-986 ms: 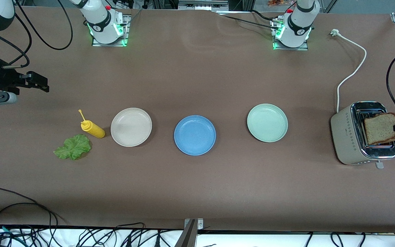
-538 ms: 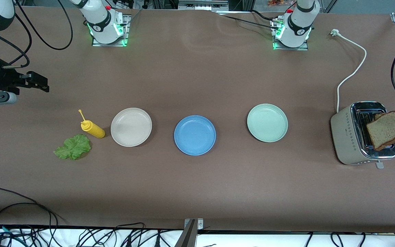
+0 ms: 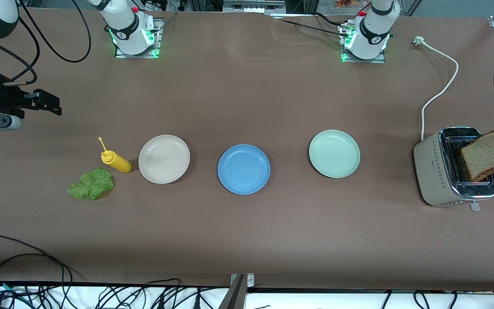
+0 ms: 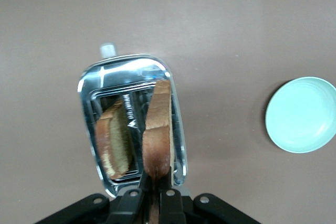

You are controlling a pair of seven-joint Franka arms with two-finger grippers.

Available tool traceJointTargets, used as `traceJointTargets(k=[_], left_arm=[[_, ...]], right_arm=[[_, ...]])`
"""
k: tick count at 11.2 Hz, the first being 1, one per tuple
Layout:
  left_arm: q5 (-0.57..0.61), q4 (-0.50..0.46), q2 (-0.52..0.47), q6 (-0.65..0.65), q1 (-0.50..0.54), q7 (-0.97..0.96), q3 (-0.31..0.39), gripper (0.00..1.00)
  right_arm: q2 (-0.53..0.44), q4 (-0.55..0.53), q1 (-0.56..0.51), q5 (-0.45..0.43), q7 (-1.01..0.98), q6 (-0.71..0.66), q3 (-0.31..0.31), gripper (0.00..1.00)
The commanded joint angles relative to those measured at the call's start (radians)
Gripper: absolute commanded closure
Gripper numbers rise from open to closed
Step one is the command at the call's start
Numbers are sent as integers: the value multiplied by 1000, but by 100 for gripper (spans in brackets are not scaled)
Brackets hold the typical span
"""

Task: Make sandwich in blue plate with both arms
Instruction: 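Grasp a bread slice in the toaster with the left gripper and lift, then carry the bread slice with the left gripper over the blue plate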

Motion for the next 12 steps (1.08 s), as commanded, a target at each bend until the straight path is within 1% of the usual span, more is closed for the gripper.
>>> traceJointTargets(k=[1, 2, 5, 7, 10, 12], left_arm=[[-69, 0, -11, -56, -38, 1, -9, 100], [-71, 0, -11, -64, -54, -40, -12, 100], [-56, 8, -11, -73, -59, -158, -113, 100], [-45, 12, -11, -76, -59, -246, -194, 100], [-8, 12, -11, -76, -59, -423, -346, 100], [-7, 12, -8, -75, -62, -493, -426, 100]], right_arm=[[-13, -7, 2, -2, -2, -9, 1, 0], [-13, -7, 5, -2, 0, -9, 1, 0], [-12, -7, 5, -3, -2, -9, 1, 0], [-12, -7, 5, -2, -2, -9, 1, 0], [-12, -7, 7, -2, -2, -9, 1, 0], [-12, -7, 7, -2, -2, -9, 1, 0]])
